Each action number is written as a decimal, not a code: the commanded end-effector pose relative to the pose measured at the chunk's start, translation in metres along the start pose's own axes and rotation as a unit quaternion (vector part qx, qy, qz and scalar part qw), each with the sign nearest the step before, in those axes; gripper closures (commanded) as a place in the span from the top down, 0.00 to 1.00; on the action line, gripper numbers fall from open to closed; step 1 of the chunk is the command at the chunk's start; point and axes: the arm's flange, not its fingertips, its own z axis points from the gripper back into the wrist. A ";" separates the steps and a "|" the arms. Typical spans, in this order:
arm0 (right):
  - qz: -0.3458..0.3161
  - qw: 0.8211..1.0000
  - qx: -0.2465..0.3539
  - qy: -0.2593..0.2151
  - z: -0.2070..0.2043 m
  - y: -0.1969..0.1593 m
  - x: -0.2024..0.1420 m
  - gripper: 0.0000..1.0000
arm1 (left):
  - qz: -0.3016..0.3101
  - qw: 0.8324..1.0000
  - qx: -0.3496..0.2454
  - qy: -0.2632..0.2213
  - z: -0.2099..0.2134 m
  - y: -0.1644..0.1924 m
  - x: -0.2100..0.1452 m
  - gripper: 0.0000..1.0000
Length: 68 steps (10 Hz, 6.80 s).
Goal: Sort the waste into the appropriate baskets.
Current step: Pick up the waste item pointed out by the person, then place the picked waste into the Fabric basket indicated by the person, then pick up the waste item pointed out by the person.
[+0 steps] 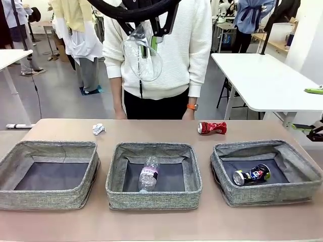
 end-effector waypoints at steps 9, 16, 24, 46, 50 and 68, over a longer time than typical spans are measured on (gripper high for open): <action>-0.010 1.000 0.001 0.004 0.001 0.006 -0.001 1.00 | -0.005 1.000 0.002 0.002 -0.002 0.003 -0.004 0.17; -0.010 1.000 0.001 0.004 0.001 0.006 -0.001 1.00 | -0.005 1.000 0.002 0.002 -0.002 0.003 -0.004 0.17; -0.010 1.000 0.001 0.004 0.001 0.006 -0.001 1.00 | 0.105 0.992 0.021 -0.065 -0.159 0.012 -0.015 0.17; -0.010 1.000 0.001 0.004 0.001 0.006 -0.001 1.00 | -0.062 0.974 -0.200 0.083 -0.229 0.105 0.027 1.00; -0.010 1.000 0.001 0.004 0.001 0.006 -0.001 1.00 | -0.059 0.911 -0.399 -0.085 -0.205 0.271 -0.049 1.00; -0.010 1.000 0.001 0.004 0.001 0.006 -0.001 1.00 | 0.124 0.795 -0.548 -0.230 -0.229 0.468 -0.170 1.00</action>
